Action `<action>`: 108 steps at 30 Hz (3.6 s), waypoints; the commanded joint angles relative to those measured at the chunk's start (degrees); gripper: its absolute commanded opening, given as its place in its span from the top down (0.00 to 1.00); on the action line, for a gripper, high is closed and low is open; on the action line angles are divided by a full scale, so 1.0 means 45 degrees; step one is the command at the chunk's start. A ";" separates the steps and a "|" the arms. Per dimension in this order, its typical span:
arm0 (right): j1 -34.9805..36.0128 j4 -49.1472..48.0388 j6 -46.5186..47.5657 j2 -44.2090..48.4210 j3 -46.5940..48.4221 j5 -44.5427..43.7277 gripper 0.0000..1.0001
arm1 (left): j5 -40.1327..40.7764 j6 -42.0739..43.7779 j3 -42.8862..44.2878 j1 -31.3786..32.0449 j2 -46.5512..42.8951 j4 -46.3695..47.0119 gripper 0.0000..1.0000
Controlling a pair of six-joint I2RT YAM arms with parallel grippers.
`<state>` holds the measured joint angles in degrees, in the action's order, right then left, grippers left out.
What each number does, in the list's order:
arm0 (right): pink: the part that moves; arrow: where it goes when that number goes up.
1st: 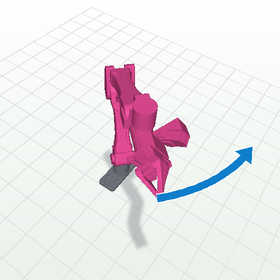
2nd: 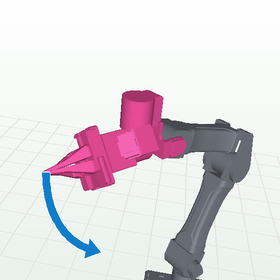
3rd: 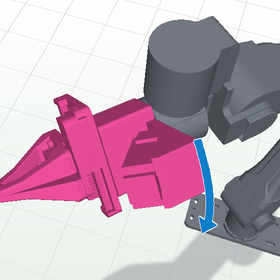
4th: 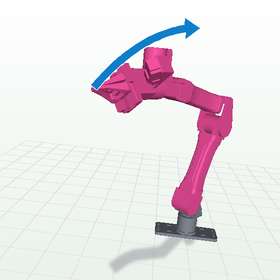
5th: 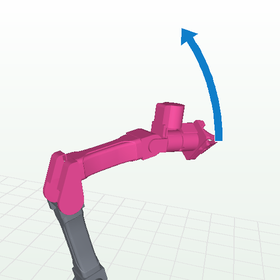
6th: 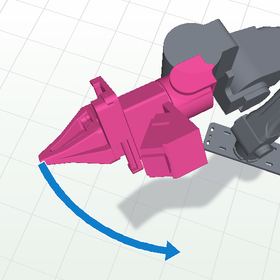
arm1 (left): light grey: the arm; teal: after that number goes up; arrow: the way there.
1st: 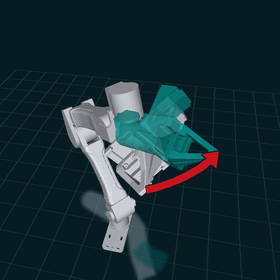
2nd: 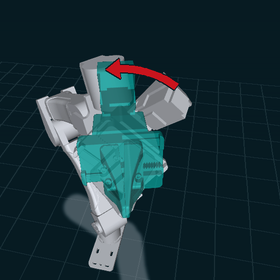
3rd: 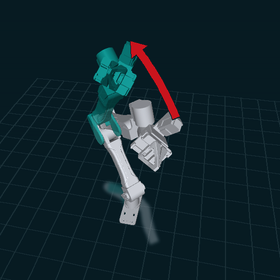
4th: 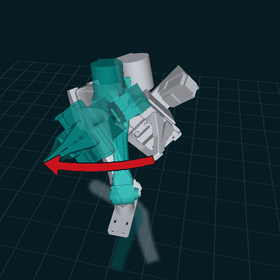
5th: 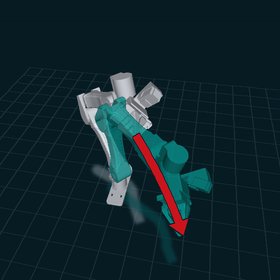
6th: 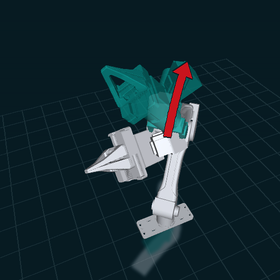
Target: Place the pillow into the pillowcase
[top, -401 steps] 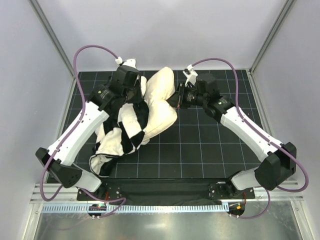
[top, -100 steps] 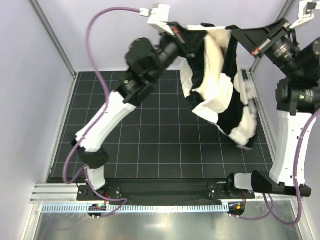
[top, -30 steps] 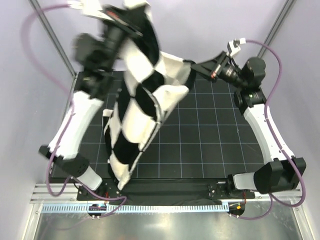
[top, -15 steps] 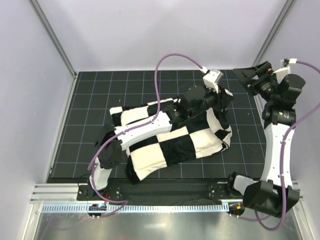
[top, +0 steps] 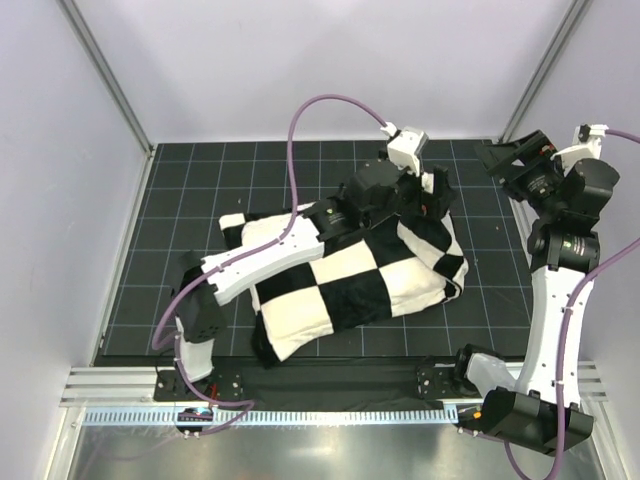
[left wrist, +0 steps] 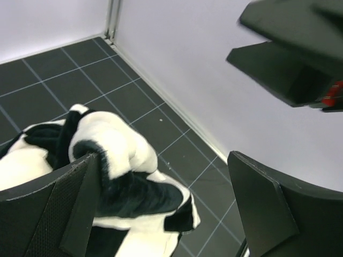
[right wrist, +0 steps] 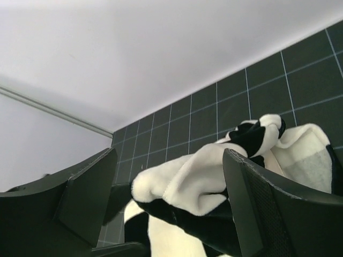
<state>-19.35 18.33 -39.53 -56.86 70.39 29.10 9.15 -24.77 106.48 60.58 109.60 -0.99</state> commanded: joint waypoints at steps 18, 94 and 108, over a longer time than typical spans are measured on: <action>0.0004 0.0359 0.1478 0.2285 -0.2226 -0.1838 0.13 | -0.1994 -0.4760 0.1900 -0.1020 0.2453 0.2686 0.12; 0.3404 0.5615 0.3905 -0.8733 0.6783 -1.3363 0.23 | 0.0309 -0.3694 -0.7138 -1.1762 -0.2461 -0.4095 1.00; 0.3402 0.0068 0.3765 -0.6423 0.1544 -0.2134 0.13 | 0.2220 -0.2347 -0.7101 -1.0868 -0.5116 -0.5421 0.23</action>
<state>-4.29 27.97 -21.21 -83.29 77.17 4.58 13.54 -38.11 72.44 9.06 91.33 -23.11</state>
